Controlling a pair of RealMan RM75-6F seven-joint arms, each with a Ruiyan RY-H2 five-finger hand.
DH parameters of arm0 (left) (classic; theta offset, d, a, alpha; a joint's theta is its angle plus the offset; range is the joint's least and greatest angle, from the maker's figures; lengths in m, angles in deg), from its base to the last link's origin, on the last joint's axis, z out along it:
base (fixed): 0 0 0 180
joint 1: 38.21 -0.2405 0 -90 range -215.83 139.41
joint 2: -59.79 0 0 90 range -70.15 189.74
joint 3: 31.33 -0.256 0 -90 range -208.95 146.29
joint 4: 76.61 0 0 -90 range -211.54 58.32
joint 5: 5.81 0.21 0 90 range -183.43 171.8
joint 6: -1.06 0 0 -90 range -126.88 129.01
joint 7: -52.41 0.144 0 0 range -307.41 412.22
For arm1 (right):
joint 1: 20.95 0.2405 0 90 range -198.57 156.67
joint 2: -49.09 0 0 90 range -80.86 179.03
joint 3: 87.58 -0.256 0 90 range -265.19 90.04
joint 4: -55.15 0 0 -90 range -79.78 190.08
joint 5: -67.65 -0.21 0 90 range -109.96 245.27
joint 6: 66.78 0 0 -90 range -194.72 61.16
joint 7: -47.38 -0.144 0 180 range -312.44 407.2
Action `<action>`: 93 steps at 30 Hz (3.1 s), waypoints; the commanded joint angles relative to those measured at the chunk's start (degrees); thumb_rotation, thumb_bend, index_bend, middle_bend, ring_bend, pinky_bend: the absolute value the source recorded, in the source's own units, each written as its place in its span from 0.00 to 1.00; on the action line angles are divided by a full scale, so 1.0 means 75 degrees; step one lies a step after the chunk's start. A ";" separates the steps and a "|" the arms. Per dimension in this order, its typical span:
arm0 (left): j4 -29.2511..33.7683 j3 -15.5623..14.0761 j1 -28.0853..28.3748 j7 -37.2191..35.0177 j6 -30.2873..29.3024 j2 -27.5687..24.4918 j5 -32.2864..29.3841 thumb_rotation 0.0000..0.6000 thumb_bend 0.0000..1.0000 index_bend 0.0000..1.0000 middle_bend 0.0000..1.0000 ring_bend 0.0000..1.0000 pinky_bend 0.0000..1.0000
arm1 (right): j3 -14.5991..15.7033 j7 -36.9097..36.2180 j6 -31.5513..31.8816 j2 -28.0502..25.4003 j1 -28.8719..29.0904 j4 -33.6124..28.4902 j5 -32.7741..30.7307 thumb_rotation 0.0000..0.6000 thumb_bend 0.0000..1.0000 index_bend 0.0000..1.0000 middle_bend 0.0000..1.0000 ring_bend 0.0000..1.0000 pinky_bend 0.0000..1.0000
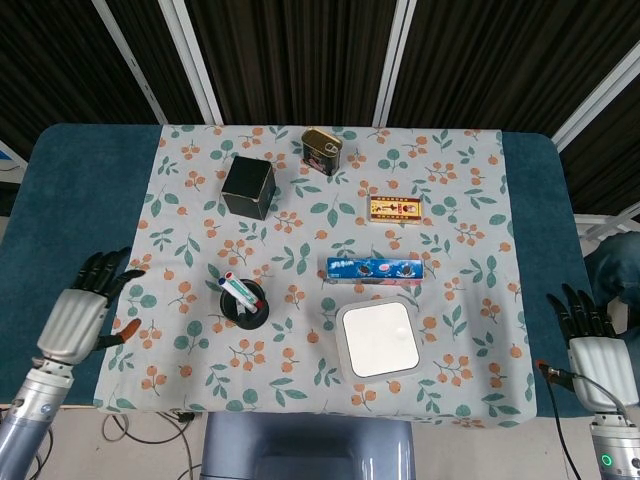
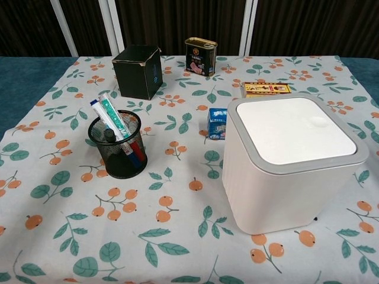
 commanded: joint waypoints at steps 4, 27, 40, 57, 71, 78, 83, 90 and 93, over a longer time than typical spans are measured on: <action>0.0381 0.0156 0.0700 0.1000 0.0791 0.0870 -0.0425 1.00 0.26 0.27 0.00 0.00 0.00 | -0.0024 -0.0081 0.0020 -0.0016 -0.0014 -0.0005 -0.0034 1.00 0.18 0.12 0.00 0.01 0.20; -0.0610 0.0169 0.1476 0.2259 0.1097 0.2977 -0.0992 1.00 0.26 0.43 0.00 0.00 0.00 | -0.0045 -0.0116 0.0016 -0.0021 -0.0012 -0.0028 -0.0055 1.00 0.18 0.12 0.00 0.01 0.20; -0.0865 0.0100 0.1589 0.2323 0.1066 0.3139 -0.1203 1.00 0.28 0.50 0.00 0.00 0.00 | -0.0066 -0.0113 -0.0004 -0.0014 -0.0020 -0.0056 -0.0125 1.00 0.18 0.12 0.00 0.01 0.20; -0.0753 0.0073 0.1727 0.2722 0.1031 0.3122 -0.1396 1.00 0.32 0.52 0.00 0.00 0.00 | -0.0093 -0.0069 -0.0045 -0.0017 -0.0026 -0.0114 -0.0231 1.00 0.18 0.12 0.00 0.01 0.20; -0.0605 0.0049 0.1843 0.3061 0.1110 0.3127 -0.1722 1.00 0.32 0.52 0.00 0.00 0.00 | -0.0103 -0.0042 -0.0049 -0.0020 -0.0029 -0.0158 -0.0253 1.00 0.18 0.12 0.00 0.01 0.20; -0.0589 0.0020 0.1884 0.3189 0.1046 0.3136 -0.1705 1.00 0.36 0.57 0.01 0.00 0.00 | -0.0103 -0.0068 -0.0052 -0.0025 -0.0027 -0.0168 -0.0248 1.00 0.18 0.12 0.00 0.01 0.20; -0.0550 0.0042 0.1891 0.3180 0.0982 0.3112 -0.1723 1.00 0.38 0.59 0.03 0.00 0.00 | -0.0100 -0.0080 -0.0059 -0.0025 -0.0027 -0.0175 -0.0250 1.00 0.18 0.12 0.00 0.01 0.20; -0.0061 0.0124 0.1749 0.2893 0.0412 0.2704 -0.1220 1.00 0.38 0.60 0.03 0.00 0.00 | -0.0097 -0.0084 -0.0107 -0.0040 -0.0022 -0.0230 -0.0289 1.00 0.18 0.12 0.00 0.01 0.20; 0.0413 0.0115 0.1699 0.2626 0.0340 0.2329 -0.1052 1.00 0.38 0.60 0.03 0.00 0.00 | -0.0089 -0.0058 -0.0105 -0.0033 -0.0023 -0.0224 -0.0277 1.00 0.18 0.12 0.00 0.01 0.20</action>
